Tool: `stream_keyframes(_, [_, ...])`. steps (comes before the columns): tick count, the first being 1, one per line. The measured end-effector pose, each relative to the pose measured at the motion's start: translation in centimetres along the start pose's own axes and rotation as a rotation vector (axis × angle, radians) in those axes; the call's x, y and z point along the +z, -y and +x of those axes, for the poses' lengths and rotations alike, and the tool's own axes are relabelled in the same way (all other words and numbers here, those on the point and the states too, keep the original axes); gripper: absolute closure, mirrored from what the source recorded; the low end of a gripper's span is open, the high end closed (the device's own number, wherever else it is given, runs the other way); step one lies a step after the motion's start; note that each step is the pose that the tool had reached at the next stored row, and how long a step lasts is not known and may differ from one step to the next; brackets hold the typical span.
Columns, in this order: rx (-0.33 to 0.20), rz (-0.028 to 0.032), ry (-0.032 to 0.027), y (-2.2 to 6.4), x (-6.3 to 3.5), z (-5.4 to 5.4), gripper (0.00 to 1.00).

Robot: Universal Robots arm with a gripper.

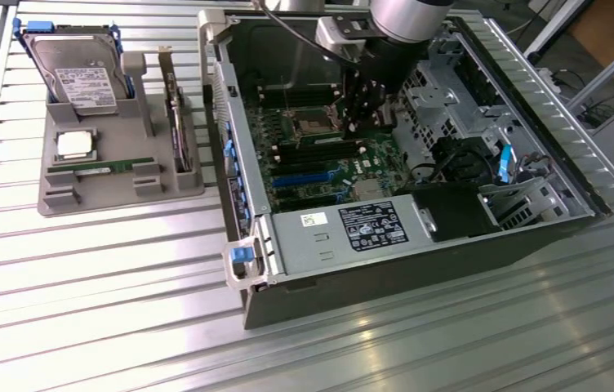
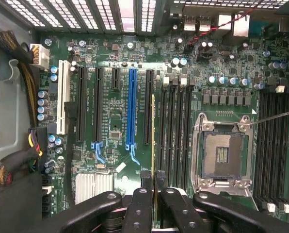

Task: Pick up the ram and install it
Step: 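Insert the ram into the slot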

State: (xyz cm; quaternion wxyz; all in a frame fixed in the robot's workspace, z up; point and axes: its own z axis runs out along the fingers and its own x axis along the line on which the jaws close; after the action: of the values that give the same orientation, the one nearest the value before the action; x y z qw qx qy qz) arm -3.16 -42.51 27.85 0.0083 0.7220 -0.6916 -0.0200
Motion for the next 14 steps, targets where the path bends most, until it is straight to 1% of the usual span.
stream_keyframes(3, [0.000, 0.0001, -0.0015, -0.45, 0.02, -0.02, 0.87])
stream_keyframes(5, [0.000, 0.0002, -0.0020, -1.01, 0.10, -0.05, 0.87])
stream_keyframes(6, [0.004, 0.0002, -0.0022, -1.11, 0.17, -0.09, 0.87])
stream_keyframes(9, [0.040, 0.0007, -0.0008, -1.12, 0.41, -0.13, 0.87])
stream_keyframes(13, [0.041, 0.0008, -0.0017, -1.11, 0.63, -0.12, 0.87])
stream_keyframes(14, [0.041, 0.0007, -0.0031, -1.08, 0.75, -0.15, 0.87])
